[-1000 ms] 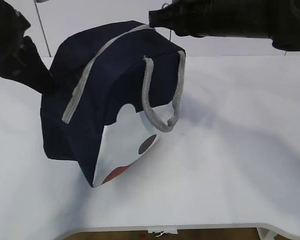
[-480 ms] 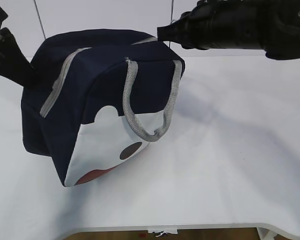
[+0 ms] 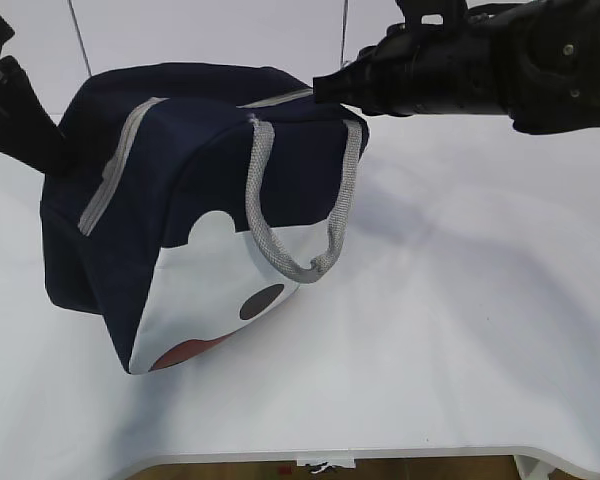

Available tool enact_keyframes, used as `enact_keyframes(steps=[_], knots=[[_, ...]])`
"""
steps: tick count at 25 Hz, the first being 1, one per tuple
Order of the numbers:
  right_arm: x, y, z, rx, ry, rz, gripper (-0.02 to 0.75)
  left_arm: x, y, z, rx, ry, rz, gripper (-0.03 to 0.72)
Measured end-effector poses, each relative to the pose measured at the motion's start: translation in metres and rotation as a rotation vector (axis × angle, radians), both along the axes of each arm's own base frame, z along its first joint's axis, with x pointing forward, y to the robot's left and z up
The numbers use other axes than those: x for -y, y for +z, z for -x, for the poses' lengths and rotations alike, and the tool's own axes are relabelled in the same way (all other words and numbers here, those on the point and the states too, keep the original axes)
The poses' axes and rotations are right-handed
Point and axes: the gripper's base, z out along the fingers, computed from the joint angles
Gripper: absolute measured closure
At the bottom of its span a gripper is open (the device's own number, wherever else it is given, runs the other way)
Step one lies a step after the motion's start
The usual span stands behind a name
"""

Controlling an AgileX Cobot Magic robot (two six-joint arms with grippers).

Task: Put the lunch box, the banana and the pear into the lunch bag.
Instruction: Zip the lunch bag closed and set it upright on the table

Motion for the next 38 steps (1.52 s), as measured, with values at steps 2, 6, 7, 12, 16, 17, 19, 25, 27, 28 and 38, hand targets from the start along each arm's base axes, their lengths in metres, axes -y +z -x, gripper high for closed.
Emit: enact_keyframes(steps=[2,6,7,12,16,17,19,25,27,28,38], knots=[[0.003,0.001,-0.002,0.004,-0.012,0.000,0.748,0.000,0.000,0.000,0.000,0.000,0.000,0.694],[0.010,0.004,-0.006,0.006,-0.020,-0.019,0.748,0.000,0.000,0.000,0.003,0.002,0.003,0.694],[0.011,0.004,-0.006,0.003,-0.017,-0.023,0.748,0.000,0.000,0.000,0.004,0.002,0.005,0.694],[0.012,0.004,-0.007,-0.005,0.000,-0.034,0.748,0.000,0.000,0.000,0.004,0.002,0.007,0.694],[0.011,0.003,-0.007,-0.022,0.046,-0.052,0.748,0.002,0.001,0.001,-0.008,0.000,0.021,0.694],[0.010,0.003,-0.006,-0.029,0.063,-0.060,0.748,0.002,0.001,0.001,-0.011,0.000,0.026,0.694],[0.006,0.002,-0.004,-0.044,0.109,-0.073,0.748,0.003,0.001,0.001,-0.024,0.007,0.046,0.693],[-0.001,0.007,-0.002,-0.059,0.185,-0.112,0.748,0.003,0.002,0.003,-0.092,0.124,0.080,0.627],[-0.002,0.009,-0.002,-0.058,0.197,-0.119,0.748,0.002,0.005,0.004,-0.089,0.135,0.085,0.564],[-0.003,0.009,-0.002,-0.057,0.202,-0.120,0.748,0.002,0.005,0.005,-0.090,0.141,0.087,0.526],[-0.009,0.010,0.003,-0.084,0.283,-0.149,0.748,-0.002,0.032,0.026,-0.035,0.186,0.140,0.250]])
